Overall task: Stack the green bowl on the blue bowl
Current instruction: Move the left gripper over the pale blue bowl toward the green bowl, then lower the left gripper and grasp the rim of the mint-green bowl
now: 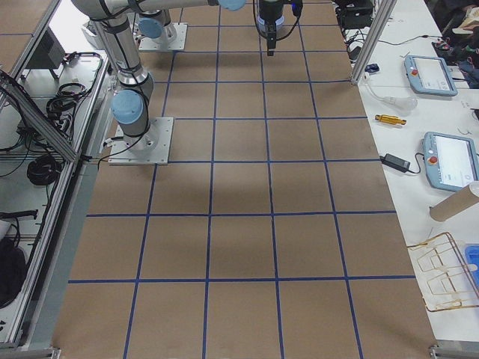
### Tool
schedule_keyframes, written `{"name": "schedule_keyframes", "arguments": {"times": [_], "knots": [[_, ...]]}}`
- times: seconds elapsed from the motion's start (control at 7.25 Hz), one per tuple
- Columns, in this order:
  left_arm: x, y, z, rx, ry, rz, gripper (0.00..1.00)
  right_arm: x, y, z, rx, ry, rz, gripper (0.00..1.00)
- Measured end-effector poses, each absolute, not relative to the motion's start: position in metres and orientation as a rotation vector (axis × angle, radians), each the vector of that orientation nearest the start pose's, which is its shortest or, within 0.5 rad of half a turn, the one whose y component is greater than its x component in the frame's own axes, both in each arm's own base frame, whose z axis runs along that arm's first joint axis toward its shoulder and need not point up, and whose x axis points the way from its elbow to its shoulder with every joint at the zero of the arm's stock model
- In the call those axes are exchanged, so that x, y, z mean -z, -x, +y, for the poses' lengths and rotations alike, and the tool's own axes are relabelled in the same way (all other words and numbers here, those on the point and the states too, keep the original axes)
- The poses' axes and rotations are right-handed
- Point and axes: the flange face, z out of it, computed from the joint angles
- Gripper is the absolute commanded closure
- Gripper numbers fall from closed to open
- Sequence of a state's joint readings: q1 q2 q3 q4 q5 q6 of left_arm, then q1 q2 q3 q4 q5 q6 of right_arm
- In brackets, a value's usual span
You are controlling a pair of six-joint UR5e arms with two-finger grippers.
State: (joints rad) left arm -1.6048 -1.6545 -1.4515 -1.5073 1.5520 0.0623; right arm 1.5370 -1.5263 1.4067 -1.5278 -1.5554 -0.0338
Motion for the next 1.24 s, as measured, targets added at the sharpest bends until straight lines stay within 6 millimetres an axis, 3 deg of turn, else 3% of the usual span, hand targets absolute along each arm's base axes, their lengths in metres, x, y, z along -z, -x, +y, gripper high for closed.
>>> {"name": "schedule_keyframes", "arguments": {"times": [0.41, 0.55, 0.69, 0.83, 1.1, 1.24], "knots": [[-0.511, 0.149, -0.532, 0.153, -0.181, 3.144, 0.00, -0.542, -0.117, -0.520, 0.120, 0.001, 3.128, 0.00], [-0.510, 0.135, -0.535, 0.136, -0.242, 3.136, 0.00, -0.542, -0.117, -0.520, 0.120, 0.001, 3.127, 0.00], [-0.508, 0.101, -0.539, 0.090, -0.349, 3.123, 0.00, -0.542, -0.117, -0.520, 0.119, 0.001, 3.127, 0.00], [-0.506, 0.051, -0.542, 0.029, -0.478, 3.105, 0.00, -0.542, -0.117, -0.520, 0.119, 0.001, 3.128, 0.00], [-0.495, -0.065, -0.549, -0.088, -0.760, 3.017, 0.00, -0.541, -0.117, -0.520, 0.118, 0.003, 3.128, 0.00], [-0.478, -0.124, -0.554, -0.122, -0.898, 2.977, 0.00, -0.541, -0.117, -0.520, 0.118, 0.003, 3.128, 0.00]]}}
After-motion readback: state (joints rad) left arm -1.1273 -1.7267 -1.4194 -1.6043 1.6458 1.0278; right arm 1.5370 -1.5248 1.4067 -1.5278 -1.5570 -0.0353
